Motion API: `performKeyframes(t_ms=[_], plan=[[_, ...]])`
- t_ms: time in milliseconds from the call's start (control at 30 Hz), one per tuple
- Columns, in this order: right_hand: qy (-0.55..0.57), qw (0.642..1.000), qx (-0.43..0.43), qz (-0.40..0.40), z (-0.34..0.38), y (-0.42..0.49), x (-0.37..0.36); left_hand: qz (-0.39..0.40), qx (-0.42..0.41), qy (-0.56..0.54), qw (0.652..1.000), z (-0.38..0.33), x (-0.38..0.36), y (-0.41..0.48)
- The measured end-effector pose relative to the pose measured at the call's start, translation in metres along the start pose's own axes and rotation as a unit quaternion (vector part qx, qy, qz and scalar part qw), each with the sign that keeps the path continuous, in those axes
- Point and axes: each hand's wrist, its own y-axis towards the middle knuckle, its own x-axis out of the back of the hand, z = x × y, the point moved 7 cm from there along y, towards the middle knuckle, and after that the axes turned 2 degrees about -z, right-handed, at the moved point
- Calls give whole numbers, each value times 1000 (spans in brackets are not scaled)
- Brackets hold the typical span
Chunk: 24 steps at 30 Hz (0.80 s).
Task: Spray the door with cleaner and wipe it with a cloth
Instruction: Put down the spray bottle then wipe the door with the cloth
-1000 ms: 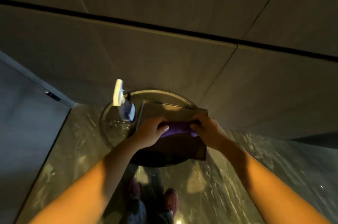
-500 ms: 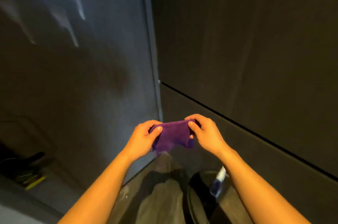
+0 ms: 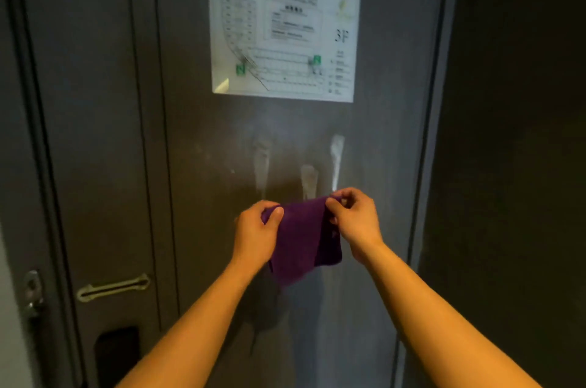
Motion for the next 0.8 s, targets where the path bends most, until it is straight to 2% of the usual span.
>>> performKeyframes(t_ms=[133, 233, 300, 433, 500, 567, 667, 800], plan=[[4, 999, 44, -28, 42, 62, -74, -49, -105, 122, 986, -5, 43, 91], [0, 993, 89, -78, 78, 89, -114, -89, -196, 256, 942, -21, 69, 139], [-4, 984, 130, -123, 97, 96, -135, -124, -226, 340, 904, -26, 81, 156], [31, 962, 199, -182, 103, 84, -178, -153, -253, 411, 862, -14, 93, 161], [4, 953, 257, -164, 93, 70, -197, -164, -268, 408, 857, -2, 100, 156], [-103, 936, 316, -117, 80, 59, -217, -189, -283, 391, 855, 8, 112, 149], [-271, 888, 368, -46, 59, 59, -231, -188, -282, 402, 850, 22, 117, 139], [-339, 847, 410, -18, 51, 72, -219, -171, -249, 431, 850, 30, 109, 132]])
